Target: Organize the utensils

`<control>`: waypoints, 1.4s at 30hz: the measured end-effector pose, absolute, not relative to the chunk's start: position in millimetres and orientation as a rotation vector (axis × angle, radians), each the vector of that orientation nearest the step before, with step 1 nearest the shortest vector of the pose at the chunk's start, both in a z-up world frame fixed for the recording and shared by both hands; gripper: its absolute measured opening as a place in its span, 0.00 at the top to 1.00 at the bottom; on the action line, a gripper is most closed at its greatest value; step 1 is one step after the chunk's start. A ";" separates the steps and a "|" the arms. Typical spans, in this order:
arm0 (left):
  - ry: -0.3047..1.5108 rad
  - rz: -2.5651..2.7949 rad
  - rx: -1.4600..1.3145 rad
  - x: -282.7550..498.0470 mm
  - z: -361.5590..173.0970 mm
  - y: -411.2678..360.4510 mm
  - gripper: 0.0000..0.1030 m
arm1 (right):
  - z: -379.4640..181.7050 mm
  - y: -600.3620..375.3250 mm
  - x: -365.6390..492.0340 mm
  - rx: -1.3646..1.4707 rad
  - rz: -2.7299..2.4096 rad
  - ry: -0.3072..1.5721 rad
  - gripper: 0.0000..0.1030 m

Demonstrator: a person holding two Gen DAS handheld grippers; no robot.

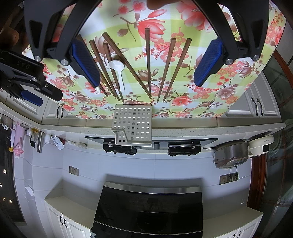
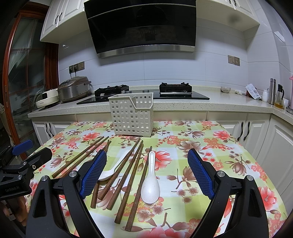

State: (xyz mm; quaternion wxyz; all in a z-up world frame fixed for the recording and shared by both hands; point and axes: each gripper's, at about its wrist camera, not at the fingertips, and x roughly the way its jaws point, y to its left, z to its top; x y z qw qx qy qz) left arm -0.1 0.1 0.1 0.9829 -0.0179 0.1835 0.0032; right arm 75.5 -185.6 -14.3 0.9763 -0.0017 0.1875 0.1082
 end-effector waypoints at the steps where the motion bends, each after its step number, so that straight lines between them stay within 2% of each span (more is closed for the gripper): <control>1: 0.369 0.007 -0.036 -0.2 0.1 0.1 0.04 | -14.4 -185.6 75.6 -0.004 0.218 0.378 0.18; 35: 0.368 0.006 -0.039 -0.4 0.2 0.3 0.04 | -14.5 -186.5 75.7 -0.002 0.218 0.384 0.18; 42: 0.455 0.007 -0.036 9.0 0.9 3.0 0.04 | -18.3 -197.0 85.5 -0.007 0.187 0.487 0.18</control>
